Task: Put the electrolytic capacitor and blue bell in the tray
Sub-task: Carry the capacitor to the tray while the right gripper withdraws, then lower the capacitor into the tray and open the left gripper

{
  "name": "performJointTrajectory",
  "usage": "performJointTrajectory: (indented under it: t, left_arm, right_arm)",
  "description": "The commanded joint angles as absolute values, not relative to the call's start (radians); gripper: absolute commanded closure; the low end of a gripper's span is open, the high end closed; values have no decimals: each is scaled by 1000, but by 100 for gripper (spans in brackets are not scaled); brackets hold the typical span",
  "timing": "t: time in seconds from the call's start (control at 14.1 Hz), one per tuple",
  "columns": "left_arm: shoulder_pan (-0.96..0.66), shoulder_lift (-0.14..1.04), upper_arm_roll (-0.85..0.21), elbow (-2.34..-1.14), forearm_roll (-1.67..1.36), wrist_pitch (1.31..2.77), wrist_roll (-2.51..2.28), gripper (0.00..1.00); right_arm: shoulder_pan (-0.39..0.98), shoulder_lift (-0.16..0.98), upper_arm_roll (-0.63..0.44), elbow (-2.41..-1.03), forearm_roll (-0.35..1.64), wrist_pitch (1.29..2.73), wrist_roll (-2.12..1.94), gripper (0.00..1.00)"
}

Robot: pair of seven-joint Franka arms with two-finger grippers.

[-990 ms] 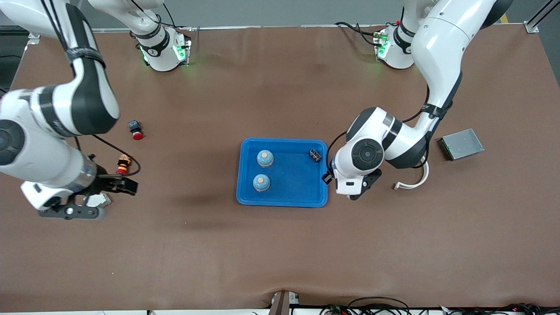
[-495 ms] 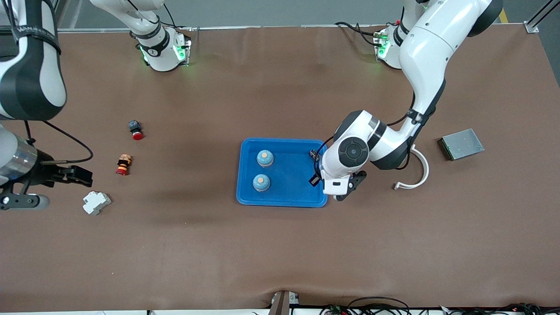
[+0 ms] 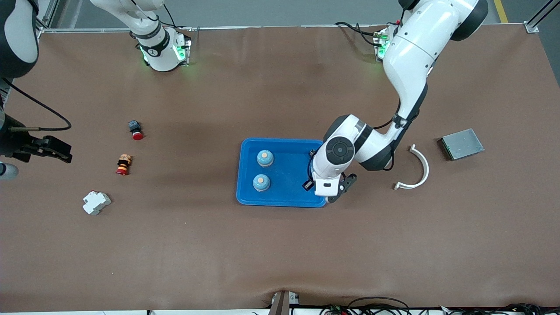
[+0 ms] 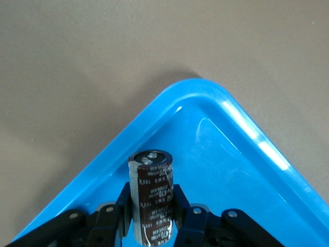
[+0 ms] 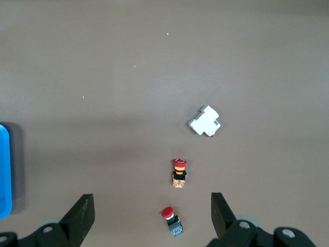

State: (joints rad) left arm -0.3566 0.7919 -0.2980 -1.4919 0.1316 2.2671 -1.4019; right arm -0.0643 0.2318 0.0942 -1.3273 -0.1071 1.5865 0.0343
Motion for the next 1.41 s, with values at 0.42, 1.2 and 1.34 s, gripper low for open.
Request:
performJointTrajectory:
  t: [0.42,1.2,1.34]
  left_arm:
    - [-411,856,-256,-1420,149,2287,-1422,100]
    - [-437,856,-224,-1420,149,2299,-1419,0]
    - [-437,850,-224,-1422,147,2298,-1422,0]
  right_arm:
    - [-121,74,107,-1511,-43,1617,40,0]
    - [-140,17,100,-1557,49,1605,38,0]
    - [-140,12,98,-1557,63,1588,38,0]
